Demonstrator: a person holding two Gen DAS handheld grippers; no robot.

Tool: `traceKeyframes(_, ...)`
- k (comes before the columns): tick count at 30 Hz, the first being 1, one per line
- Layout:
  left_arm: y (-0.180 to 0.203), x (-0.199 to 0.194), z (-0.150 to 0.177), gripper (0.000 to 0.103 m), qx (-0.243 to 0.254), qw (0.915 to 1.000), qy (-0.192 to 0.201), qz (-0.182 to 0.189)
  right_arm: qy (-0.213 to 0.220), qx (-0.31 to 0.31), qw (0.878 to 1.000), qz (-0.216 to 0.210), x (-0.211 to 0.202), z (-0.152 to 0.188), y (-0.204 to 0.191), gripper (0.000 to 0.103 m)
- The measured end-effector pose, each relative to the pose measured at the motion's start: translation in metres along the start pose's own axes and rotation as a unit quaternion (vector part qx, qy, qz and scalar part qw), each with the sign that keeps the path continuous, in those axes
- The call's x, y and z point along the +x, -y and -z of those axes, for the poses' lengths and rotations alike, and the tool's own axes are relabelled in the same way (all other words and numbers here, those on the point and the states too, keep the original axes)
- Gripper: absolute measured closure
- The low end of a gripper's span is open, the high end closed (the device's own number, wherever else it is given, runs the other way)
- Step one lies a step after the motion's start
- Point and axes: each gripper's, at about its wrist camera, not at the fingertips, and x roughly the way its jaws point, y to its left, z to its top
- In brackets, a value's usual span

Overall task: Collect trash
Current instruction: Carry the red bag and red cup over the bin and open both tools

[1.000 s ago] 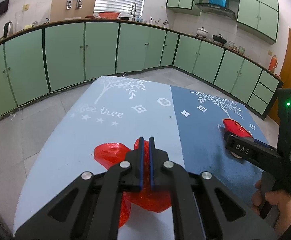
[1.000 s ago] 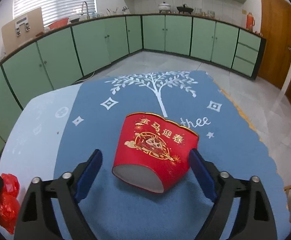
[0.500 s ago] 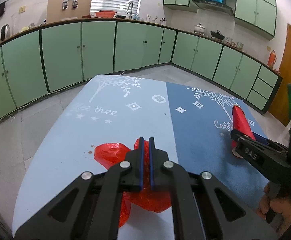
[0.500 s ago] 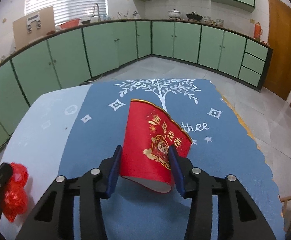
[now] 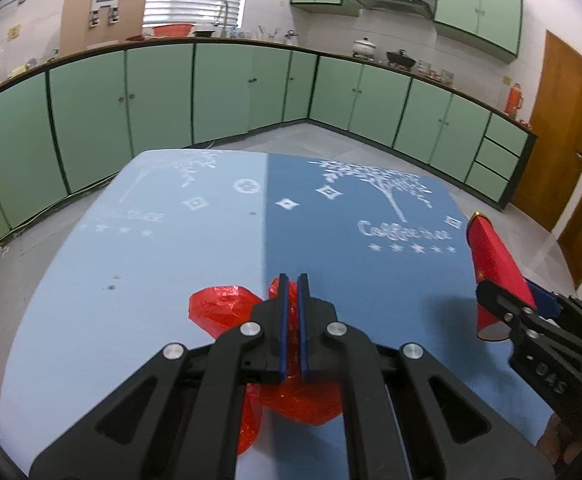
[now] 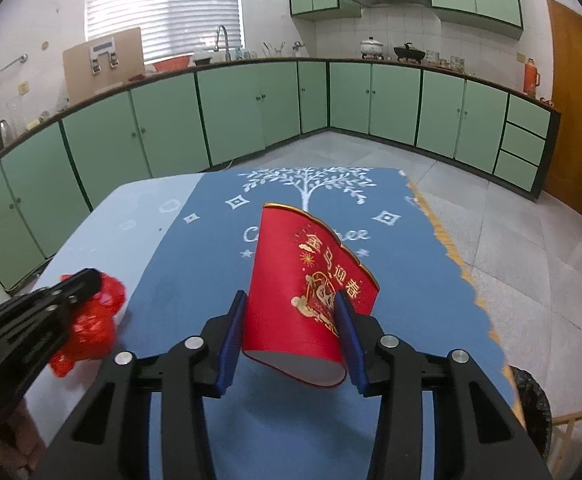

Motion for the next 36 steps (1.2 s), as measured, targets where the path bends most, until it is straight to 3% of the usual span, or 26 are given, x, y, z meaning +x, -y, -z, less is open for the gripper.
traceKeyframes(8,0.062,-0.007,0.011,0.1,0.034,0.9981,-0.002,0.052,0.016,0.018,1.0,0.007,-0.043,0.009,0.046,0.059)
traceKeyframes(17,0.145,-0.014,0.031,0.1,0.077,0.9896,-0.01,0.121,0.02,0.054,0.997,0.054,-0.086,0.035,0.121,0.059)
traceKeyframes(25,0.222,-0.02,0.05,0.1,0.112,0.9769,-0.018,0.181,0.019,0.098,0.989,0.112,-0.116,0.068,0.195,0.059)
traceKeyframes(36,0.315,-0.024,0.08,0.1,0.147,0.9528,-0.034,0.264,0.006,0.153,0.974,0.165,-0.145,0.113,0.268,0.059)
